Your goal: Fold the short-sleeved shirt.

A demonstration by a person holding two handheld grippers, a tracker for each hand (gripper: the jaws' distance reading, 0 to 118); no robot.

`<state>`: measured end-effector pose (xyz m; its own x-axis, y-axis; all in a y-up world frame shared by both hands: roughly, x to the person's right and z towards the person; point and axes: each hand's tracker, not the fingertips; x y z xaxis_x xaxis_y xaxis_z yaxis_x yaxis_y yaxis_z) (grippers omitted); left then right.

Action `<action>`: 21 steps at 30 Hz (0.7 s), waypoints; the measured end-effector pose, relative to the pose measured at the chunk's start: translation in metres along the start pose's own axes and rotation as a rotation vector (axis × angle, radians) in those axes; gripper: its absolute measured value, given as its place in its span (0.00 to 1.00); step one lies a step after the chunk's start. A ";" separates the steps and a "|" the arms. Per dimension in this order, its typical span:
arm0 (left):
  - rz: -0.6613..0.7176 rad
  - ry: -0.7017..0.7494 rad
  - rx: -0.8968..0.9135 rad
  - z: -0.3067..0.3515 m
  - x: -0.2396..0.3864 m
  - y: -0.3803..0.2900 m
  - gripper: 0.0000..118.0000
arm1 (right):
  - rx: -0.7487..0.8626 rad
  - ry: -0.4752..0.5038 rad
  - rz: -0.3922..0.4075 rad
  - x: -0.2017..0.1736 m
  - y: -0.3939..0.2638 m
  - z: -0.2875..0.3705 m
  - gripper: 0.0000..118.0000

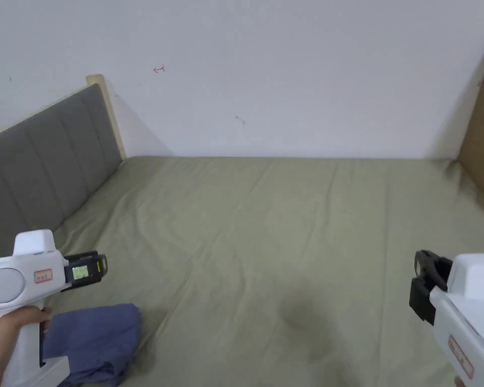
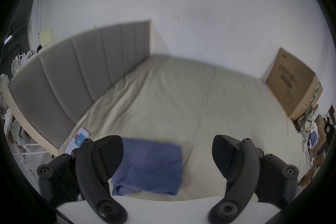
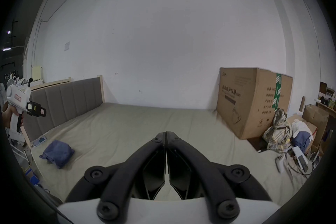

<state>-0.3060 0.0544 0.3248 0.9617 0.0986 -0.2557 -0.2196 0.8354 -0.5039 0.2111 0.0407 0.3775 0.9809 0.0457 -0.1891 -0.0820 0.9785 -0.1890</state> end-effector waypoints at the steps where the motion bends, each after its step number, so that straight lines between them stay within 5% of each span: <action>1: 0.002 -0.026 0.056 0.016 0.010 0.004 0.88 | 0.016 -0.011 0.004 0.011 0.004 0.002 0.00; 10: -0.081 -0.109 0.462 0.119 0.111 0.002 0.88 | 0.145 -0.056 0.027 0.040 0.041 0.039 0.00; 21: -0.179 -0.084 0.617 0.131 0.205 -0.062 0.85 | 0.190 -0.095 0.033 0.047 0.039 0.061 0.00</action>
<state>-0.0740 0.0935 0.4120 0.9897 -0.0497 -0.1342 0.0555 0.9977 0.0401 0.2644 0.0933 0.4196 0.9911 0.0882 -0.0992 -0.0884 0.9961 0.0026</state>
